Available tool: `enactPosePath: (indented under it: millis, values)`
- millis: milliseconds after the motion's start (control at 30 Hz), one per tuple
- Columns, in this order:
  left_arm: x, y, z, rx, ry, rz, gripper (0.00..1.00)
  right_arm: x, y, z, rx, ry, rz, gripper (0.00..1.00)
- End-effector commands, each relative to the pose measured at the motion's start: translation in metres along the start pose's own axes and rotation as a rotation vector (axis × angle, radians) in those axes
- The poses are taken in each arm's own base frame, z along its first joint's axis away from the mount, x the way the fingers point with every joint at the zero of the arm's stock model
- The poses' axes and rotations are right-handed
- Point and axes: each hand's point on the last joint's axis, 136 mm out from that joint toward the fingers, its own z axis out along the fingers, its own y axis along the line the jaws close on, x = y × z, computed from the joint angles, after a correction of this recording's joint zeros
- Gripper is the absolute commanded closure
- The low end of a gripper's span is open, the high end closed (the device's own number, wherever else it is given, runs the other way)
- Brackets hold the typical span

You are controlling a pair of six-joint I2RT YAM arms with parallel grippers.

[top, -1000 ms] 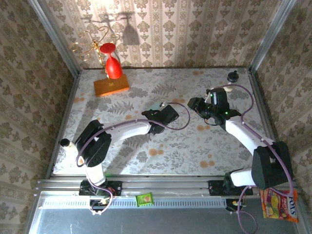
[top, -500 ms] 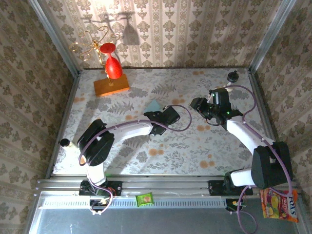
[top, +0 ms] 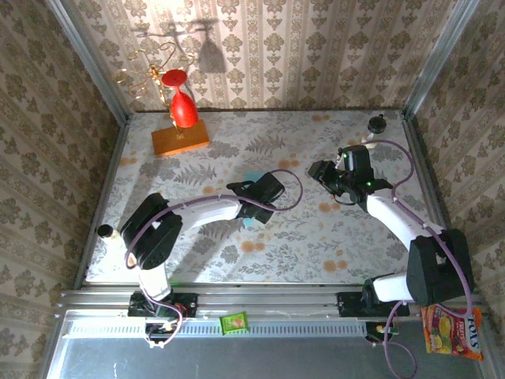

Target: Fold a paper plane with a square sheet of paper (pick it up from the middle)

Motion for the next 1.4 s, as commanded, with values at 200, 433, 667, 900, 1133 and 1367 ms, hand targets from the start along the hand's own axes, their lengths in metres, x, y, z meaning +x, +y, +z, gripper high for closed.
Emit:
enactPosePath:
  millis: [200,433,667,900,1133,1367]
  values:
    - [-0.012,0.006,-0.006,0.109,-0.042,-0.363,0.51,0.013,-0.011,0.019,0.012,0.081,0.012,0.52]
    - [-0.004,0.025,0.012,0.006,0.033,-0.445,0.57,0.018,-0.011,0.024,0.015,0.107,0.001,0.52]
    - [-0.001,0.035,0.025,-0.025,0.055,-0.461,0.57,0.024,-0.014,0.028,0.021,0.127,0.002,0.52]
    - [0.013,0.034,0.044,0.017,0.116,-0.503,0.57,0.029,-0.014,0.033,0.022,0.151,0.000,0.52]
    - [0.026,0.028,0.050,0.137,0.137,-0.550,0.58,0.041,-0.013,0.038,0.020,0.202,-0.018,0.52]
    - [0.042,0.012,0.042,0.261,0.156,-0.511,0.63,0.081,-0.011,0.054,0.030,0.347,-0.060,0.53]
